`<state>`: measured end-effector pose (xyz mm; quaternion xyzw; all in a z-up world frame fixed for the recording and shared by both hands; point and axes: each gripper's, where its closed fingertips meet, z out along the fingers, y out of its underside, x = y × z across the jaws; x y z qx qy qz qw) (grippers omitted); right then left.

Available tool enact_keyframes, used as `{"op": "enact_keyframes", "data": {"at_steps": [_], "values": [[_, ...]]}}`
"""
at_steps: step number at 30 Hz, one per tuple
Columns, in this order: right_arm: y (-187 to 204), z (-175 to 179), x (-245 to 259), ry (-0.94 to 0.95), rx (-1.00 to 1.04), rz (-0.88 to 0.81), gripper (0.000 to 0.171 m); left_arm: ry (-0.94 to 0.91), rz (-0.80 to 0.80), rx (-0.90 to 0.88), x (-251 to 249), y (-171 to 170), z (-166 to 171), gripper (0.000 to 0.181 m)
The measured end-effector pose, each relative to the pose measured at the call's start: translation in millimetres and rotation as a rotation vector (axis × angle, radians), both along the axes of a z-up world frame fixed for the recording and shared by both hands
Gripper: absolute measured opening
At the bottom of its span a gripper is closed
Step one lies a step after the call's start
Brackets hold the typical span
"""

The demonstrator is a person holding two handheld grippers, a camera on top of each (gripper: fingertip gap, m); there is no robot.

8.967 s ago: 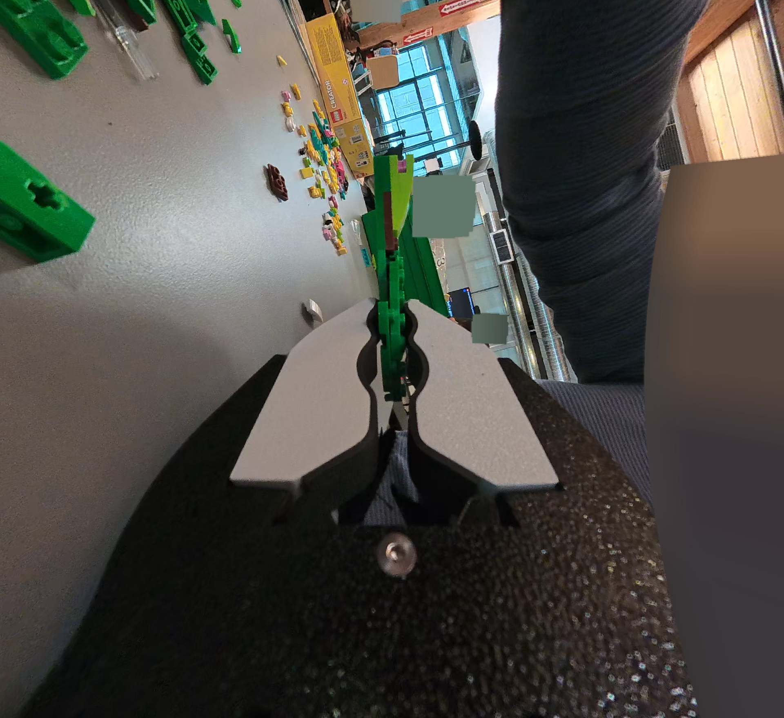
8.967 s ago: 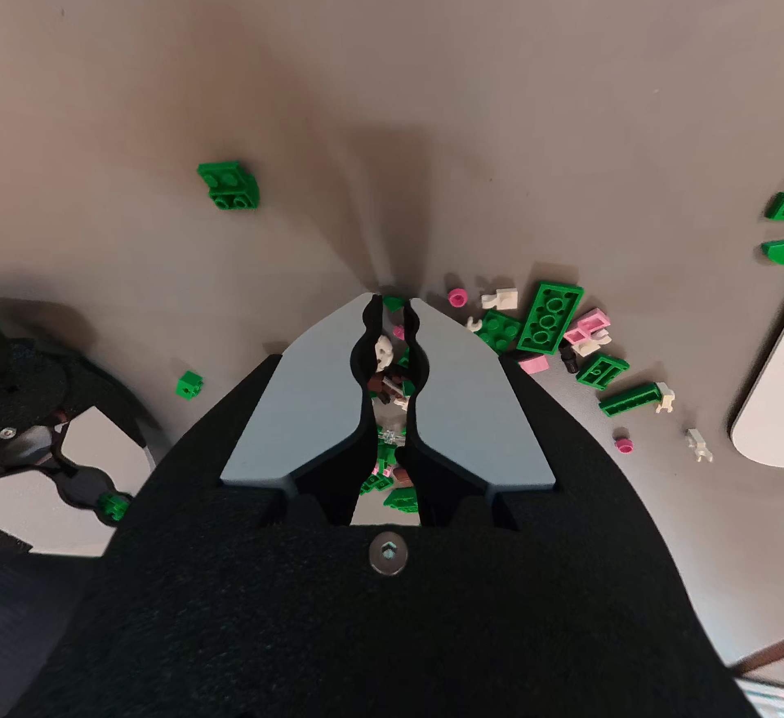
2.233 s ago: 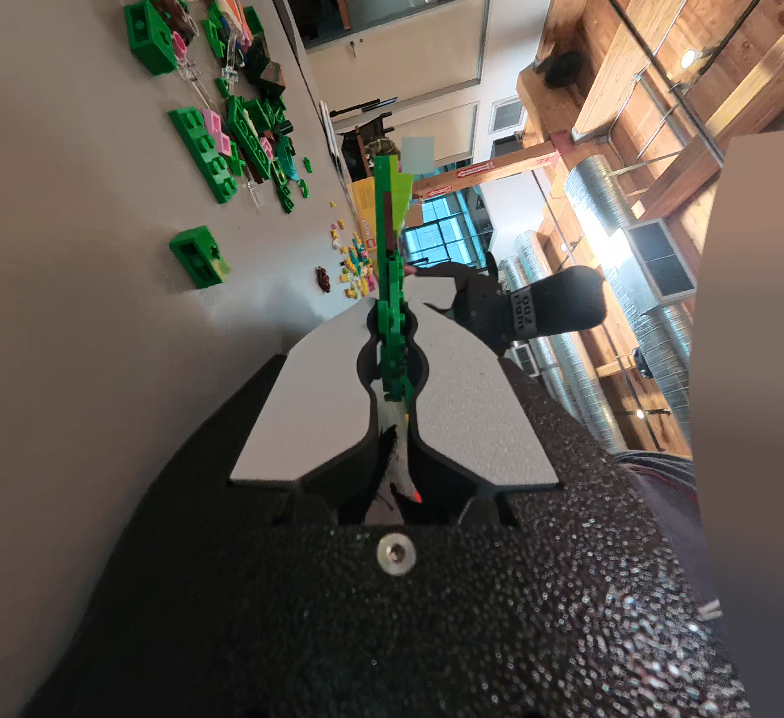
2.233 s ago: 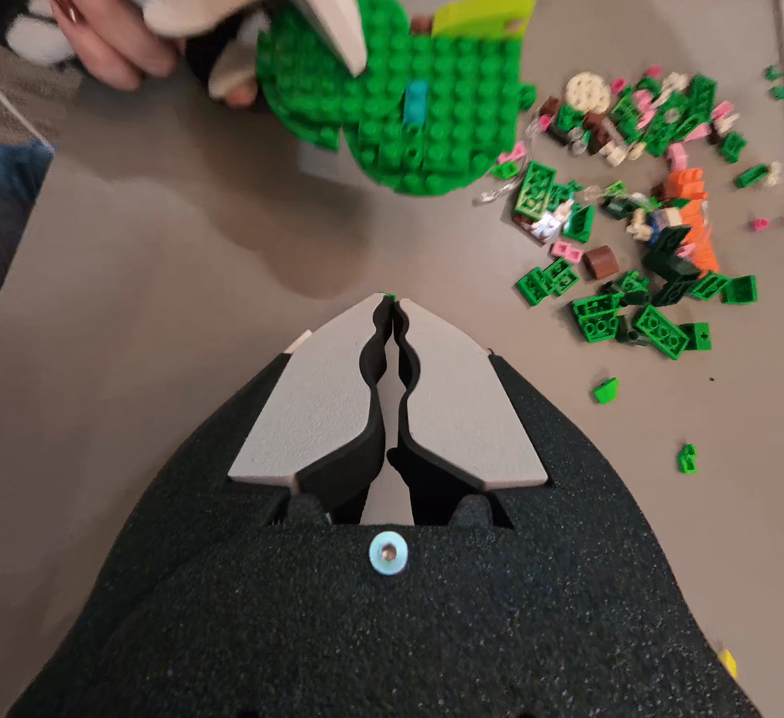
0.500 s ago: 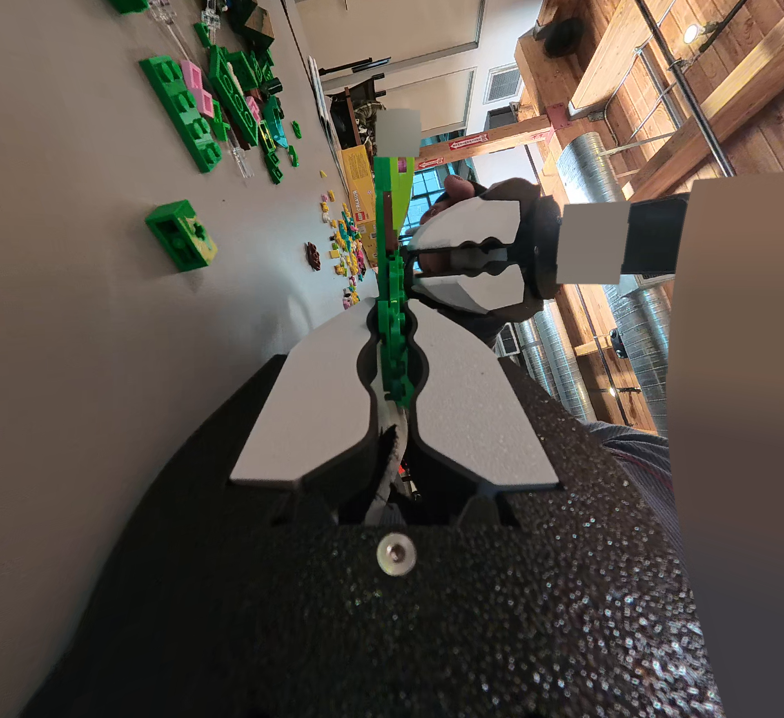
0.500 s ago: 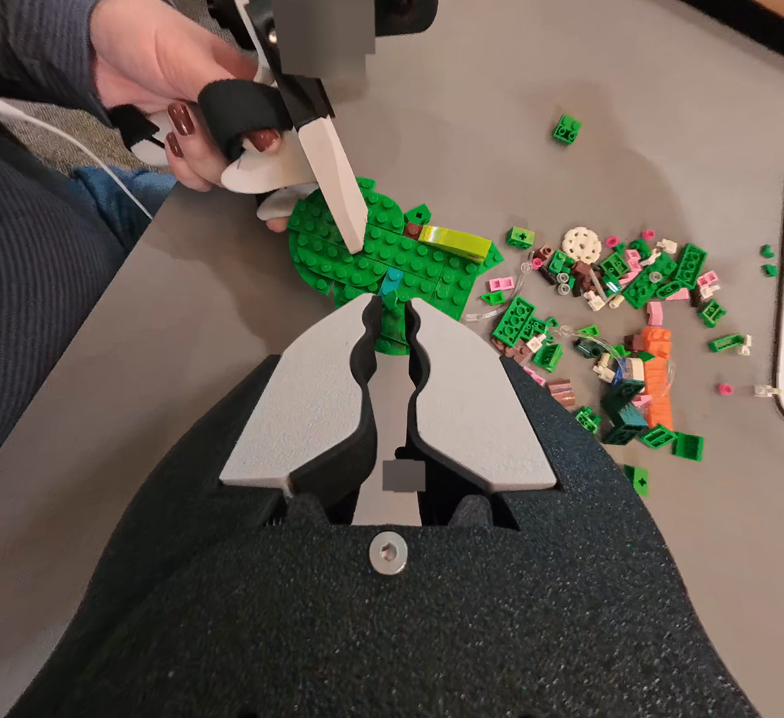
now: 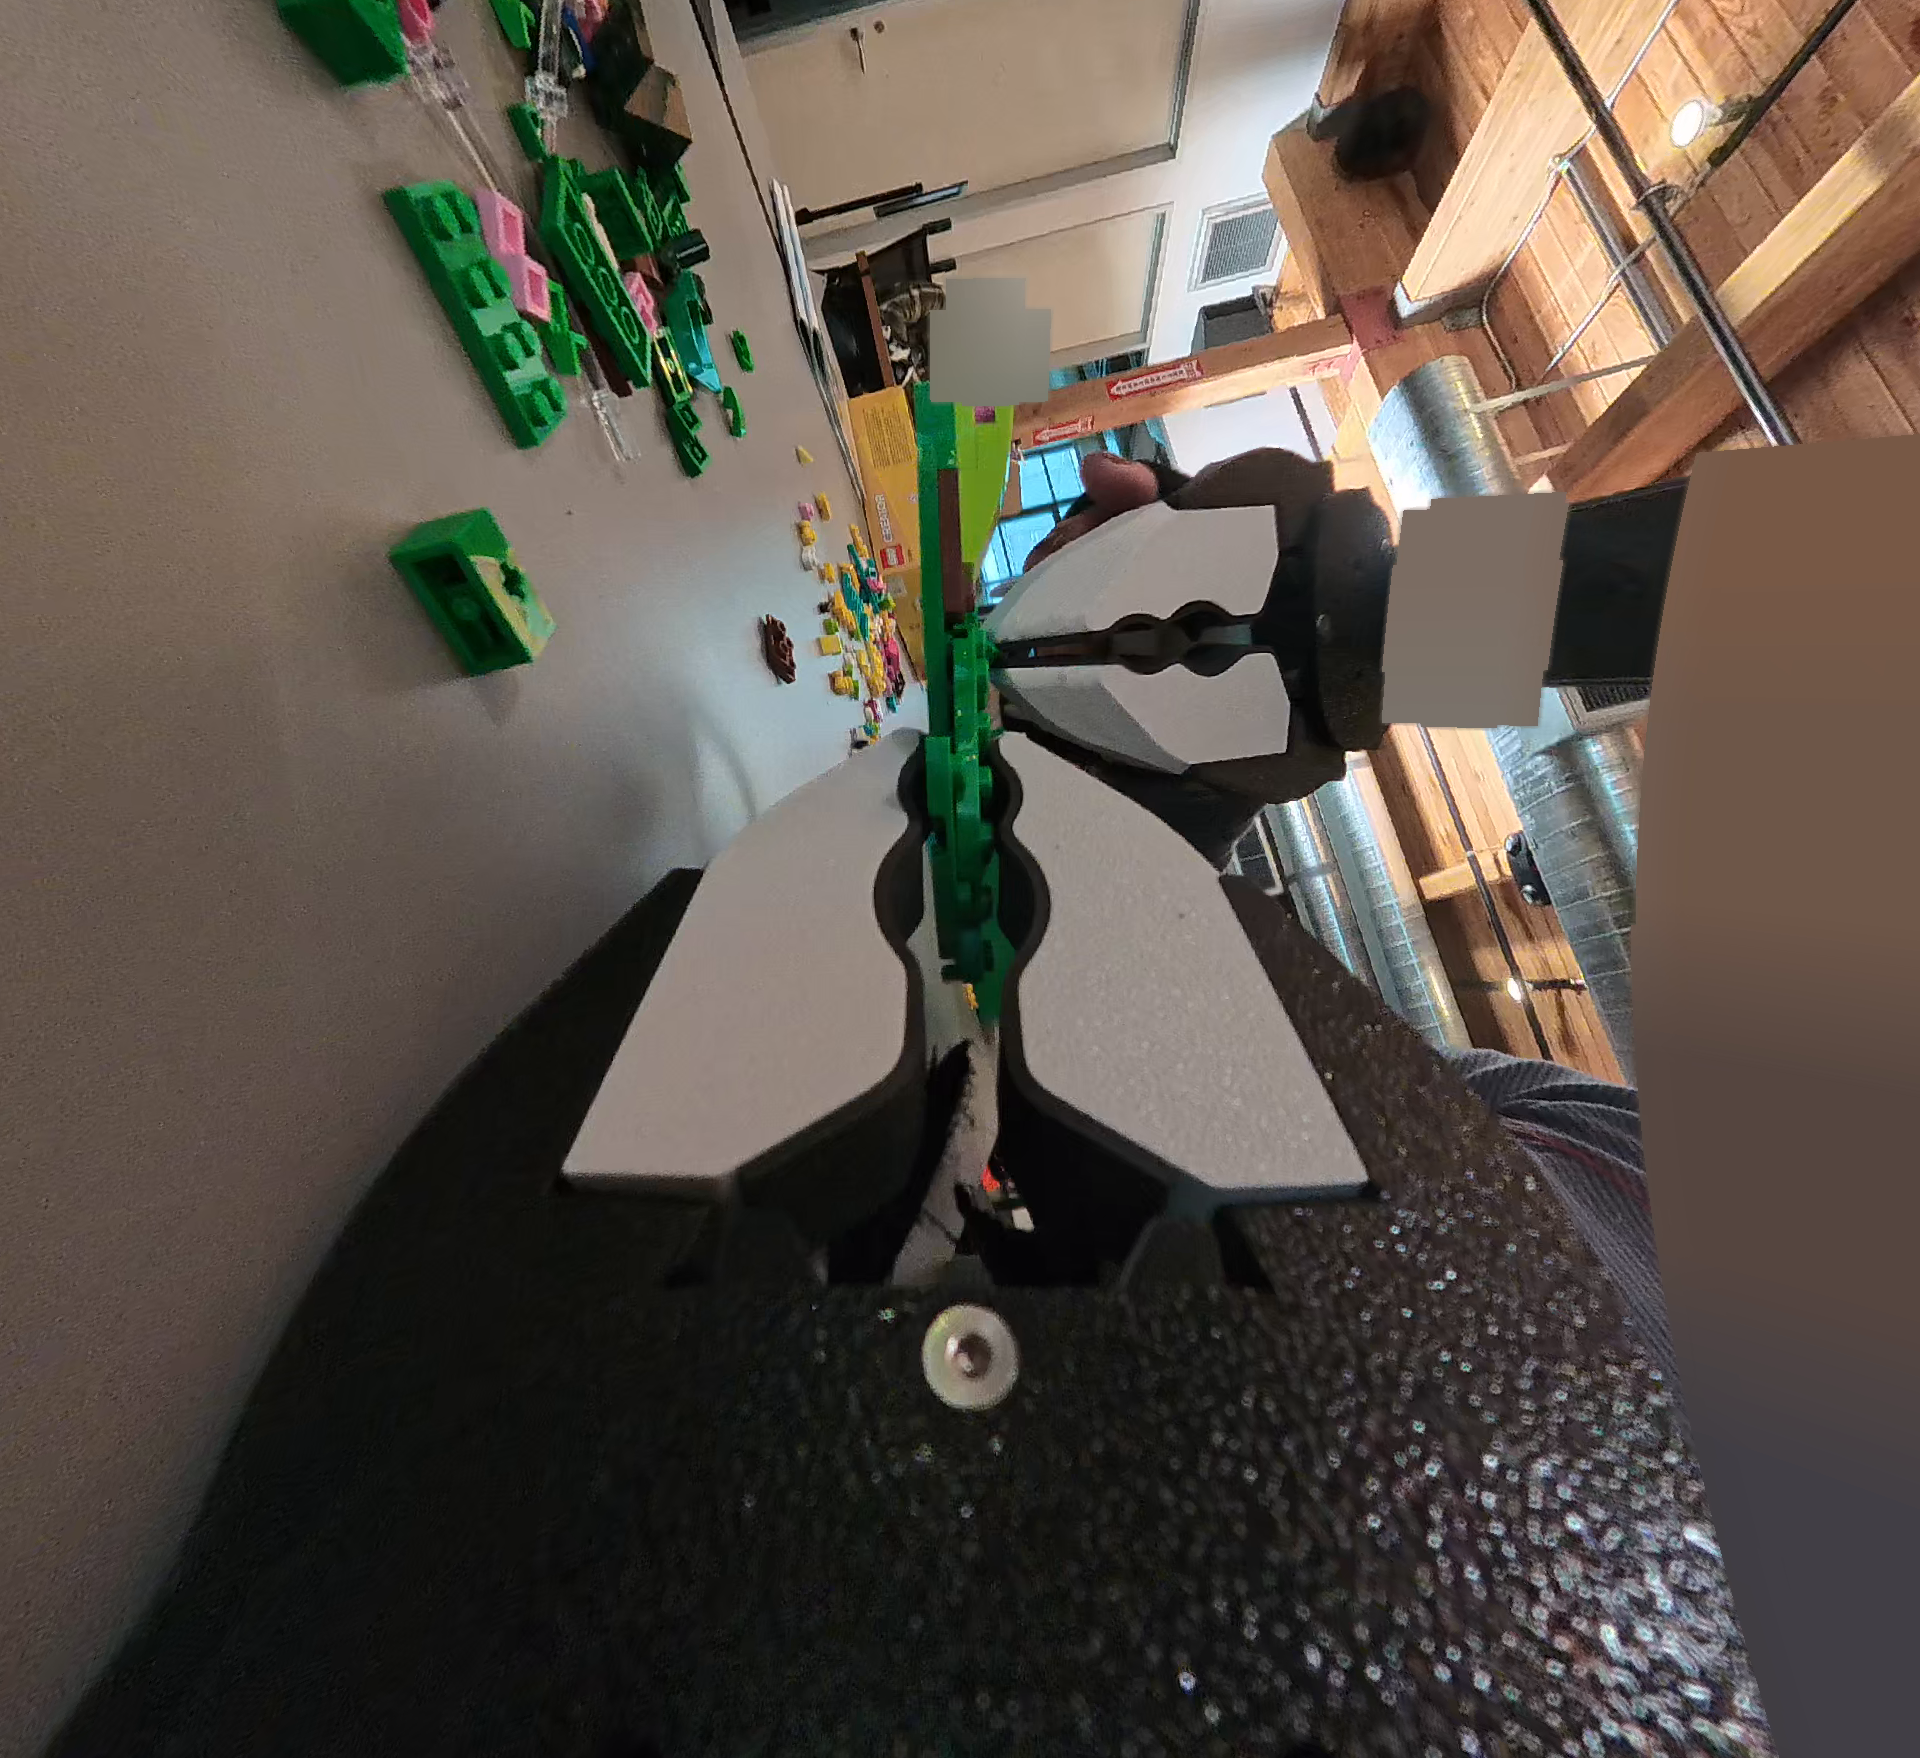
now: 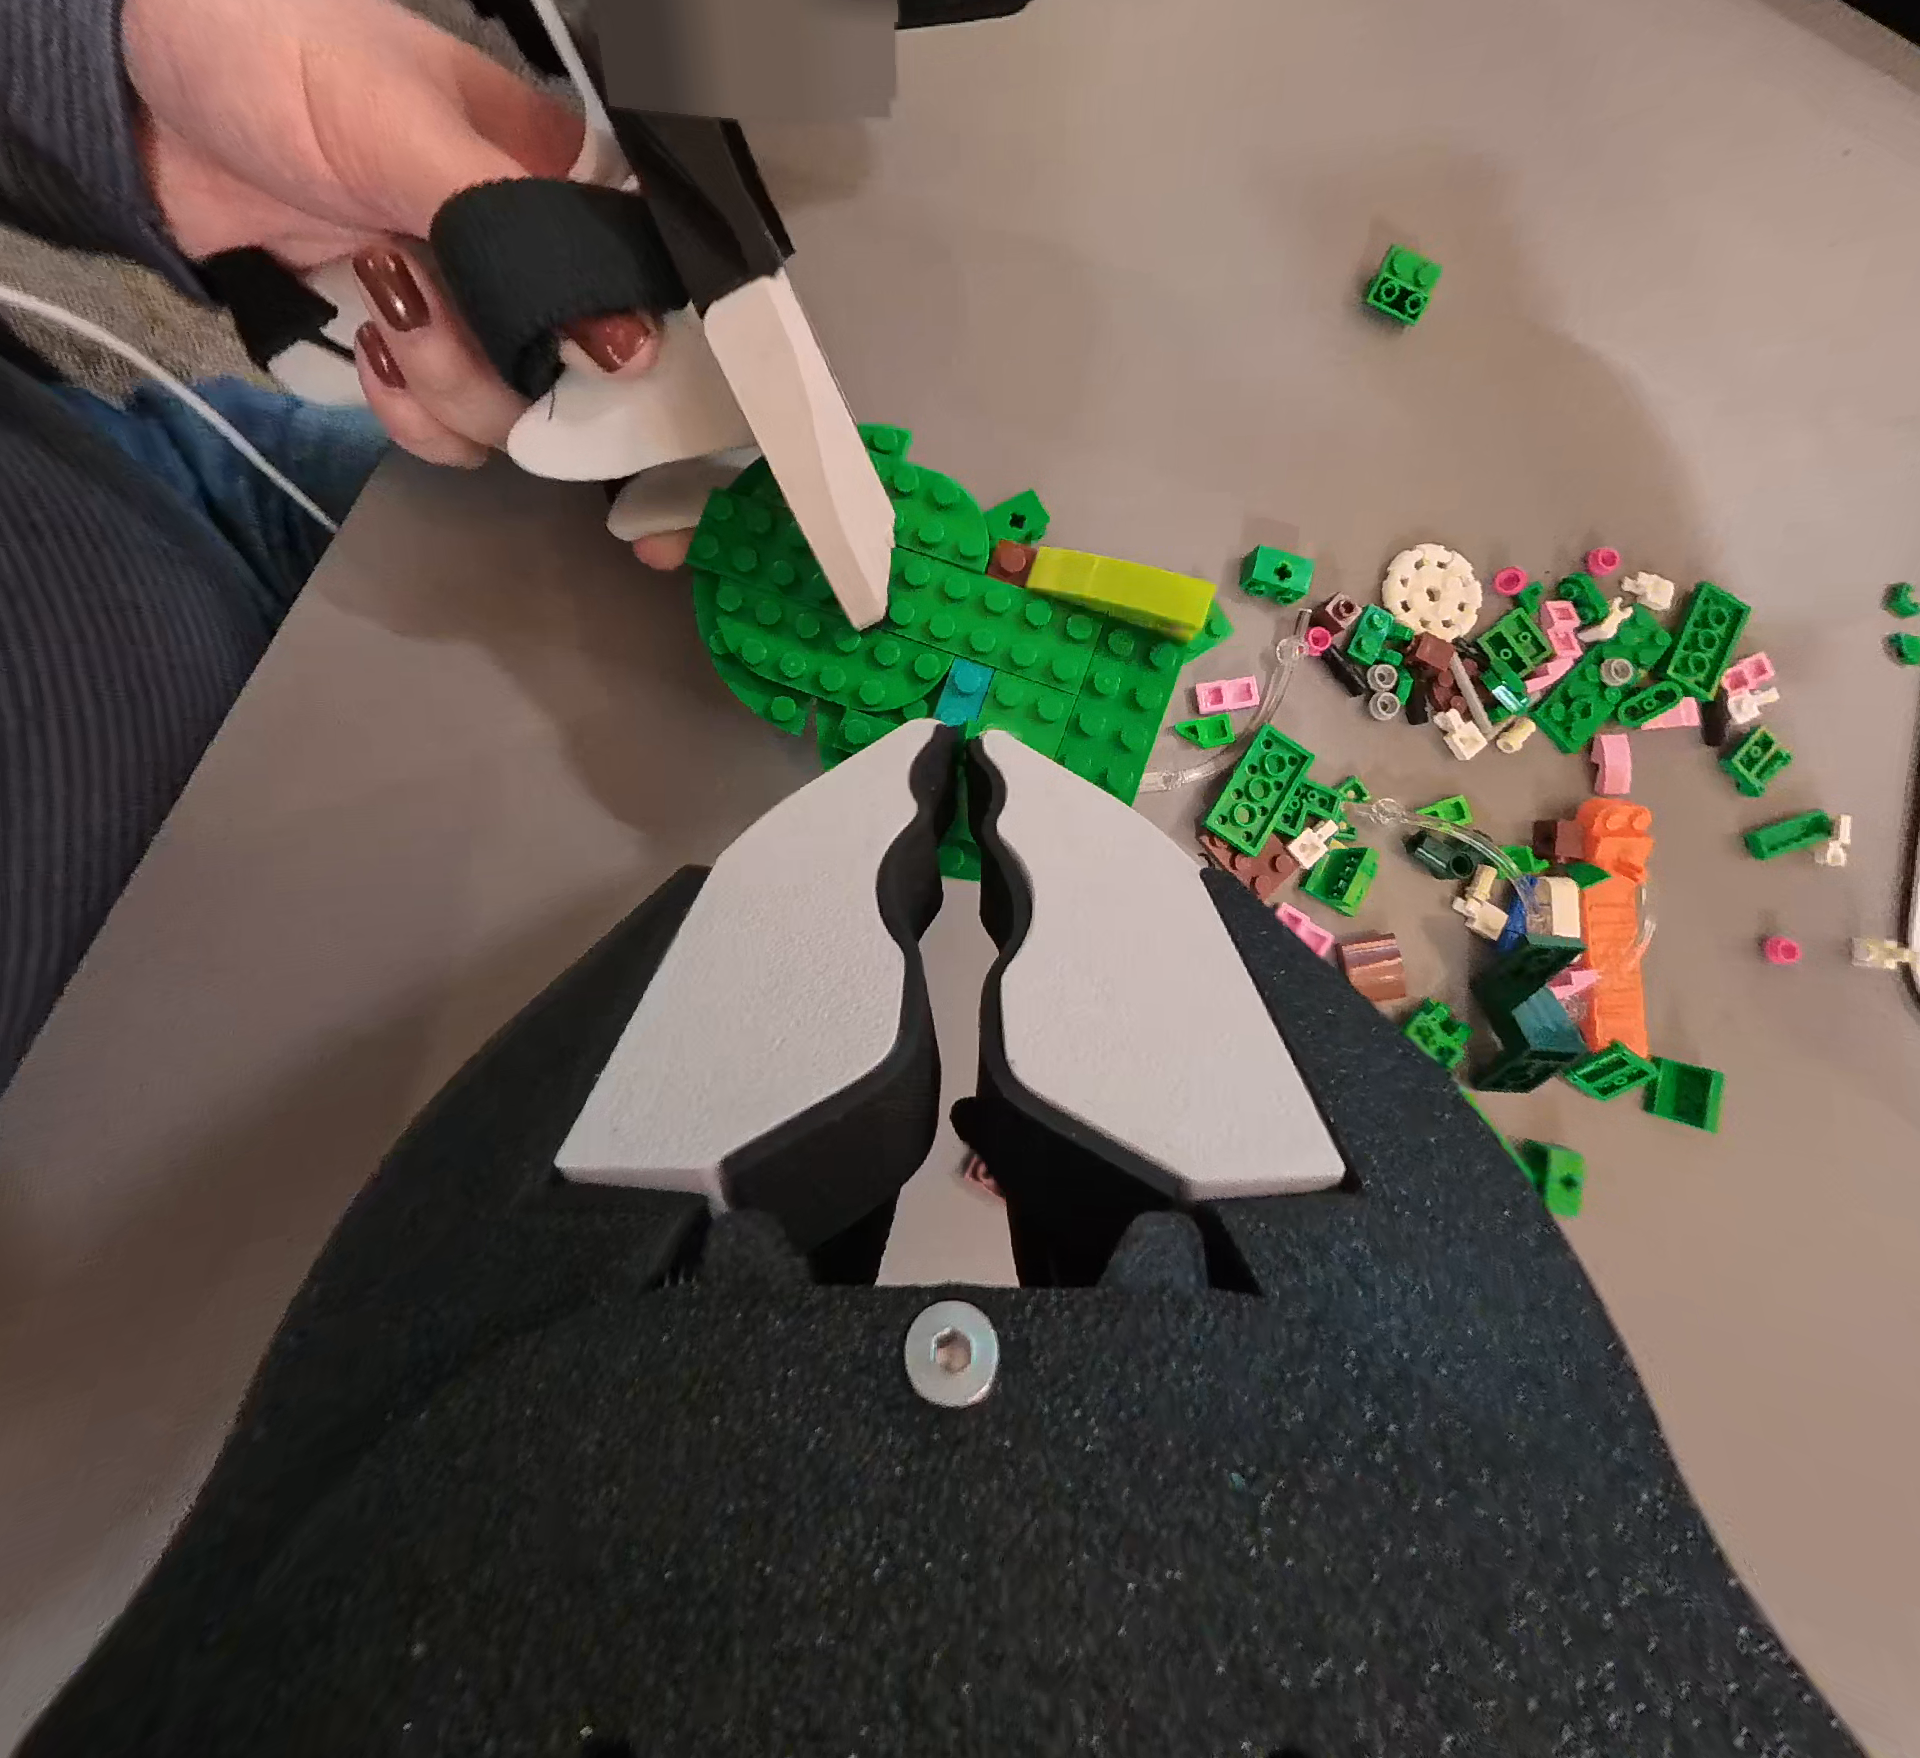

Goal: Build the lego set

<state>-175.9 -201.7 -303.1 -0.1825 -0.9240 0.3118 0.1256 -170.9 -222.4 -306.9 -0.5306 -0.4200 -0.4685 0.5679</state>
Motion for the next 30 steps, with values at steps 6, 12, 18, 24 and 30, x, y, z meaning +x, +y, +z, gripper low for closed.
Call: {"op": "enact_keyframes", "data": {"at_steps": [6, 12, 18, 24, 30], "values": [[-2, 4, -9, -0.071, -0.241, -0.185, 0.000, -0.018, 0.106, 0.009, -12, -5, 0, 0.008], [-8, 12, -13, -0.240, -0.598, -0.377, 0.000, -0.045, 0.192, 0.030, -15, -6, 2, 0.008], [-14, 6, -6, -0.342, -0.677, -0.408, 0.000, -0.068, 0.230, 0.036, -14, -6, 3, 0.008], [-15, 13, -7, -0.310, -0.642, -0.411, 0.000, -0.147, 0.310, 0.095, -18, -12, 8, 0.008], [-16, 22, -11, -0.270, -0.666, -0.481, 0.000, -0.139, 0.420, 0.156, -24, -22, 22, 0.008]]}}
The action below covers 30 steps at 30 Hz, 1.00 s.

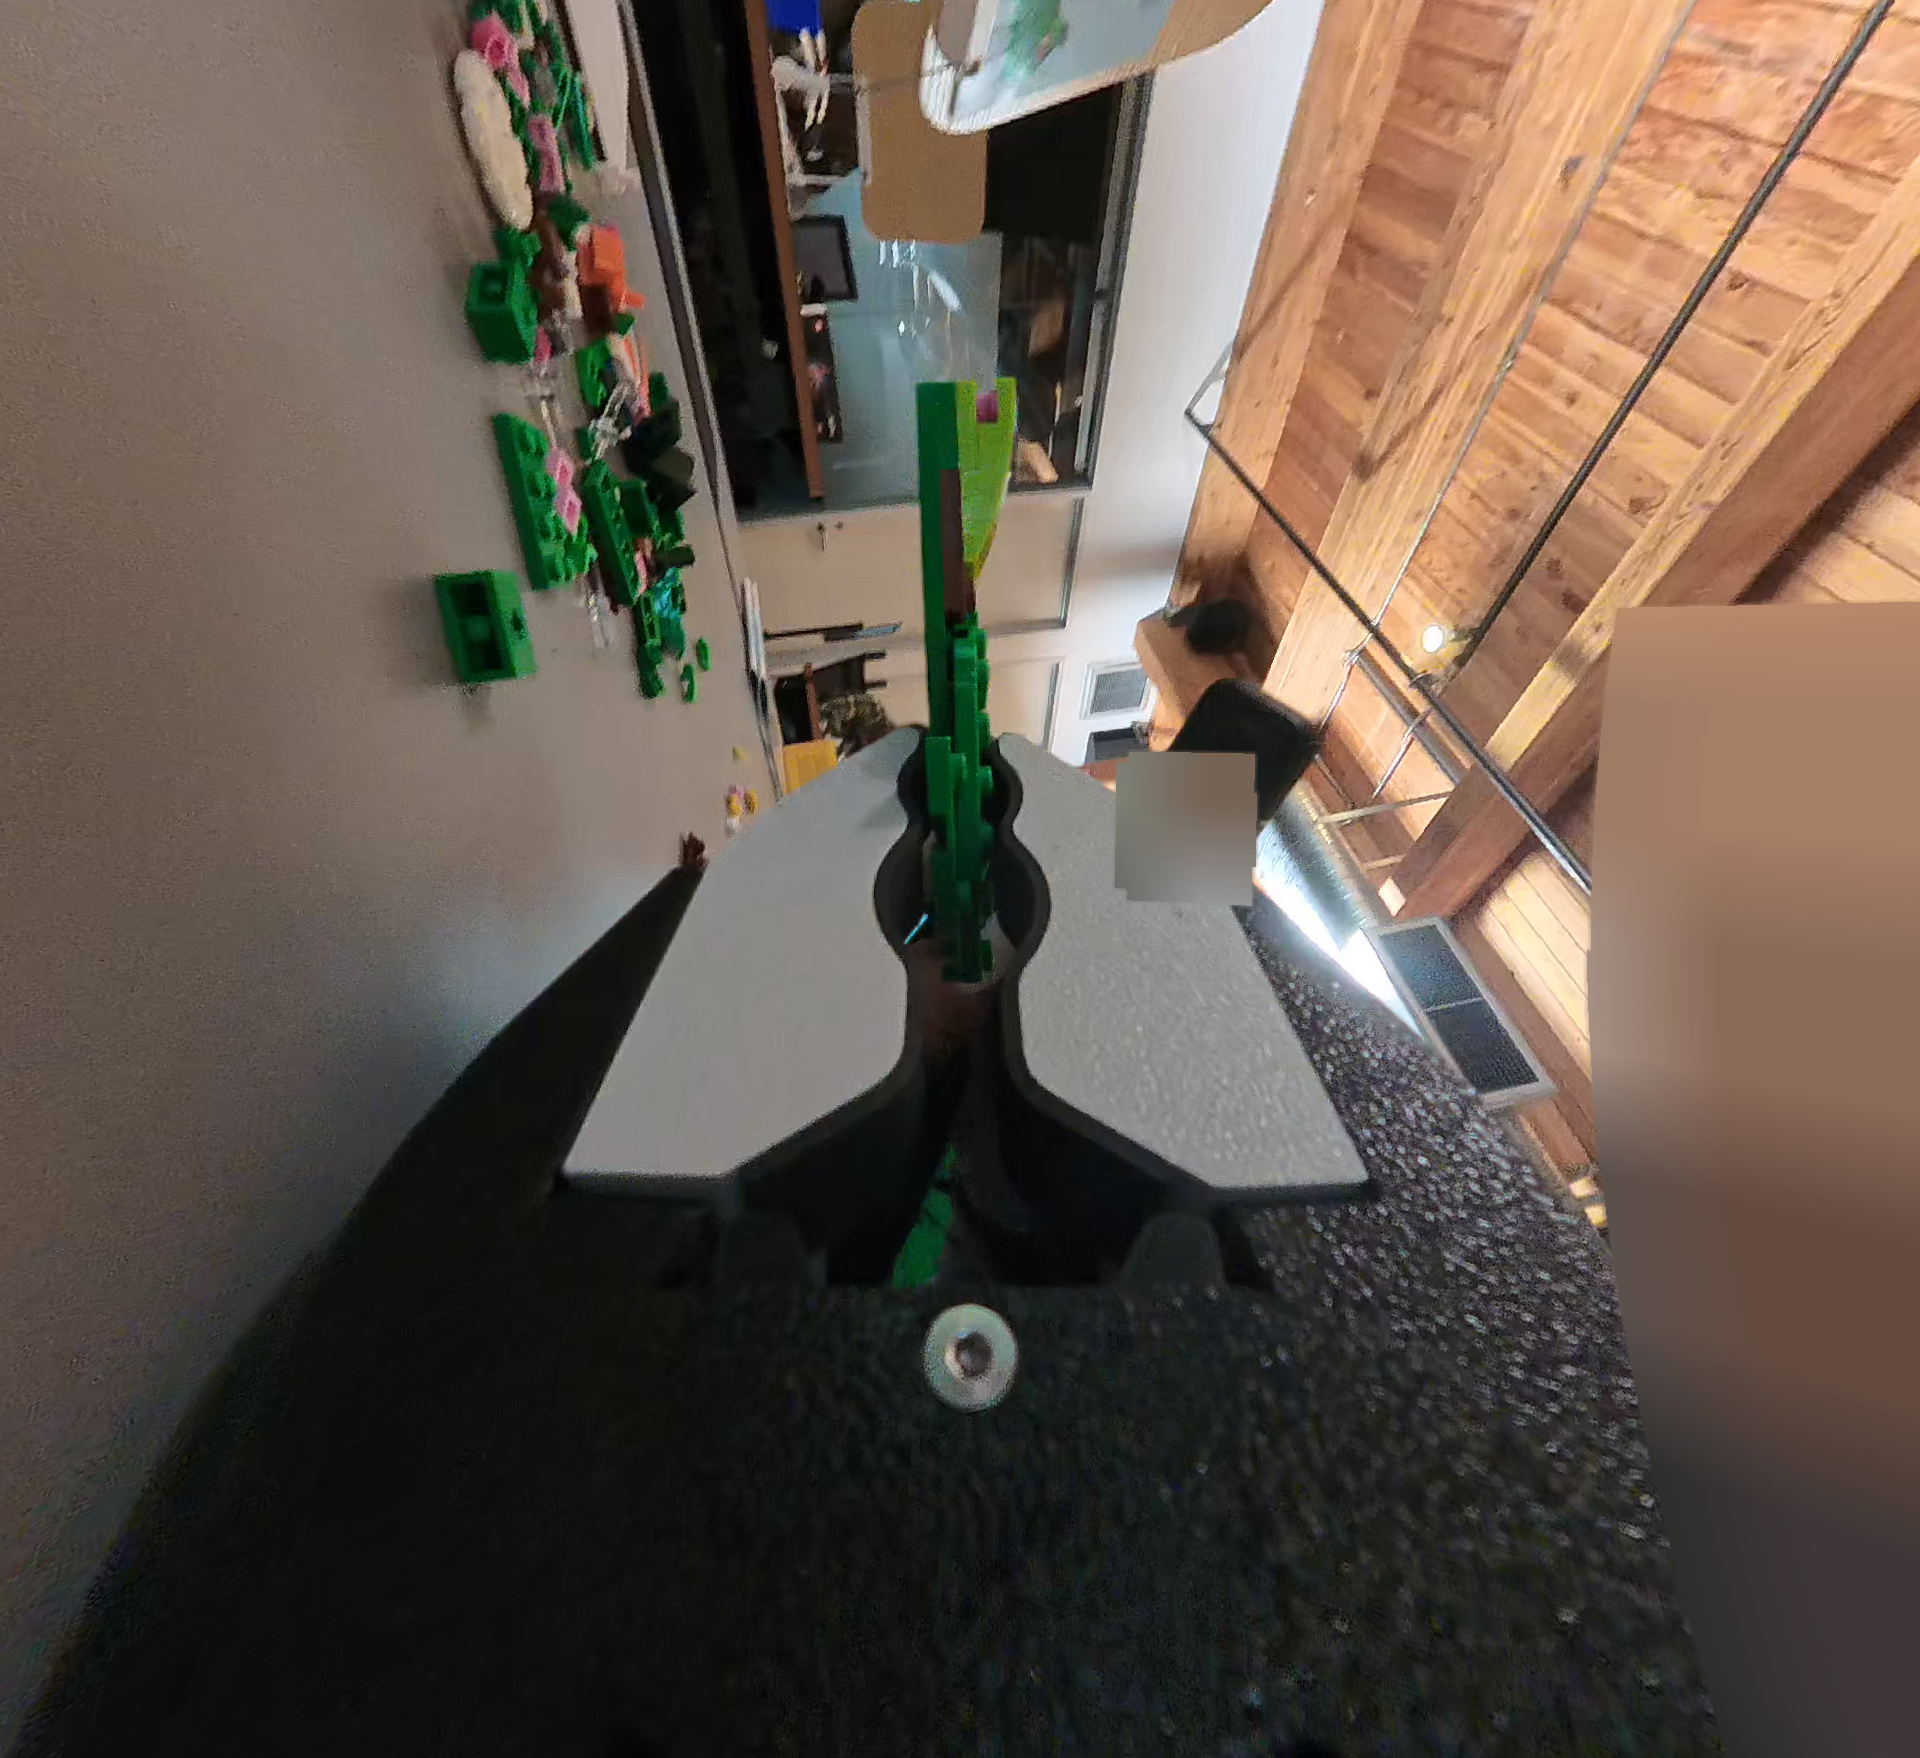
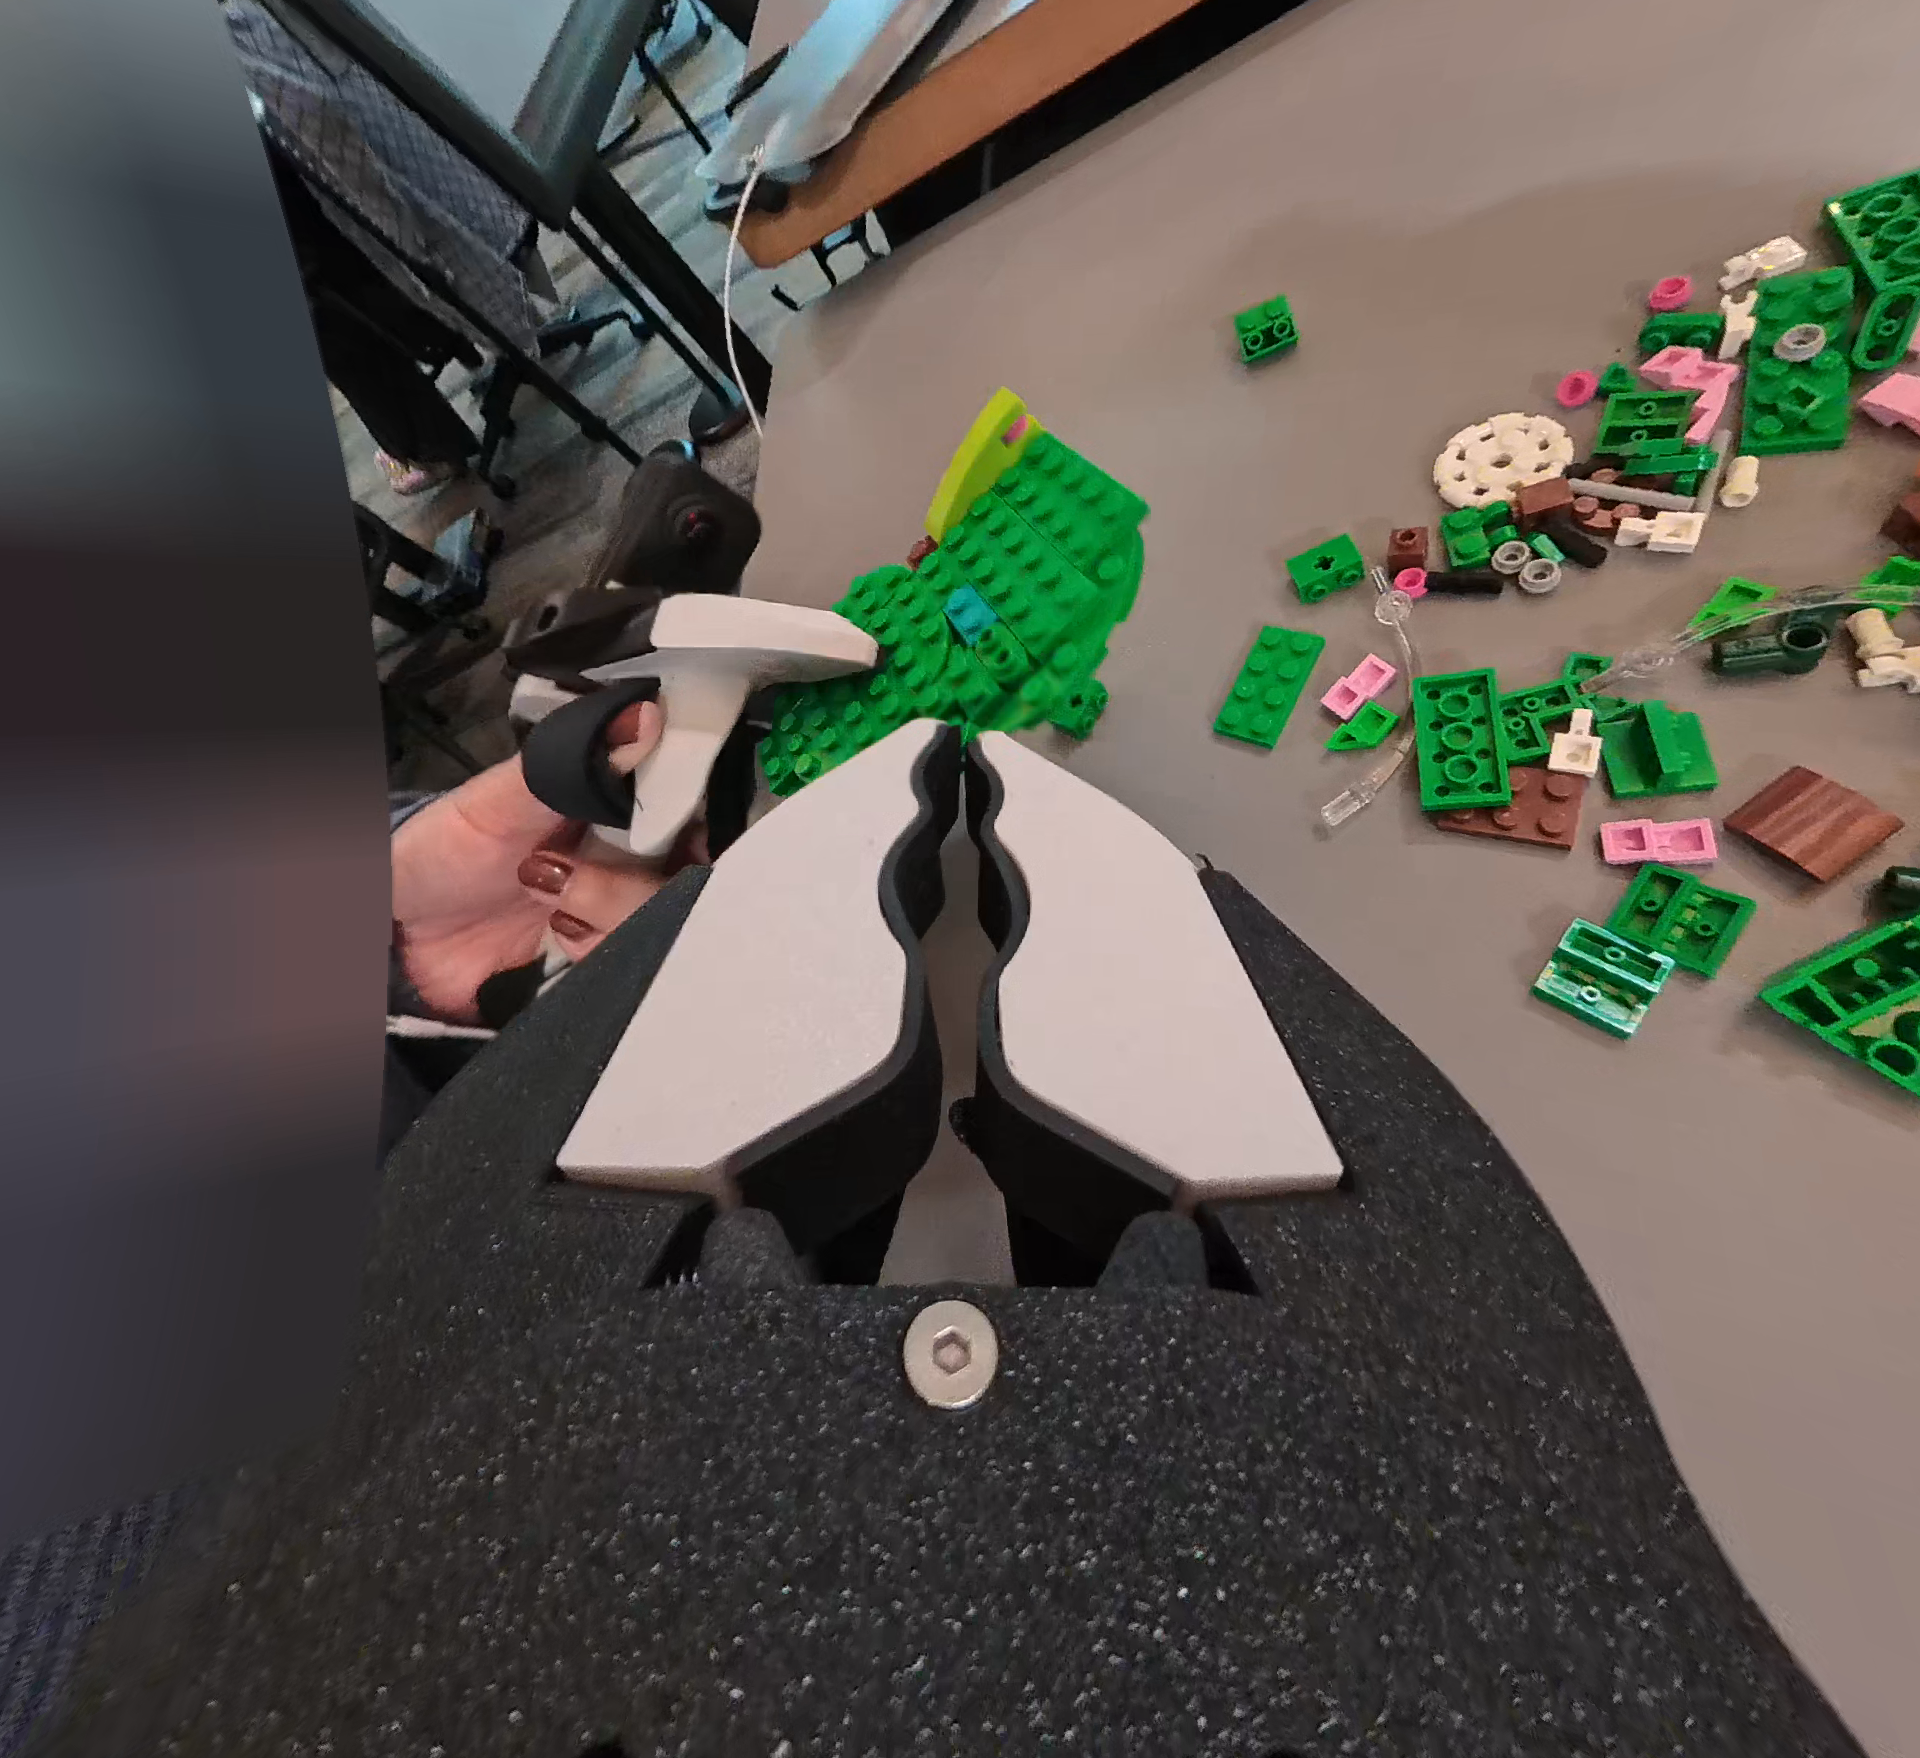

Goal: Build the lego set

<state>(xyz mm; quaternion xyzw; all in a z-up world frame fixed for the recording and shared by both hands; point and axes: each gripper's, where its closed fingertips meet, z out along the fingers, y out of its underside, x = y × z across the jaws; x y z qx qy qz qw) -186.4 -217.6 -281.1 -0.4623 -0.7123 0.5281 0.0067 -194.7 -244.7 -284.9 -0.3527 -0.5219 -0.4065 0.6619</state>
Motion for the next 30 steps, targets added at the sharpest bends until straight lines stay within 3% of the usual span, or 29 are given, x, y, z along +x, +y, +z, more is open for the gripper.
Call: {"op": "enact_keyframes", "data": {"at_steps": [14, 25, 30], "values": [[-13, 13, -6, -0.091, -0.395, -0.165, 0.000, 0.025, 0.100, 0.035, -2, -10, 9, 0.008], [-15, 16, -7, -0.007, -0.457, -0.357, 0.000, 0.026, 0.139, 0.036, -5, -15, 9, 0.008], [-19, 13, -7, 0.026, -0.407, -0.359, 0.000, 0.017, 0.132, 0.036, -4, -15, 7, 0.008]]}}
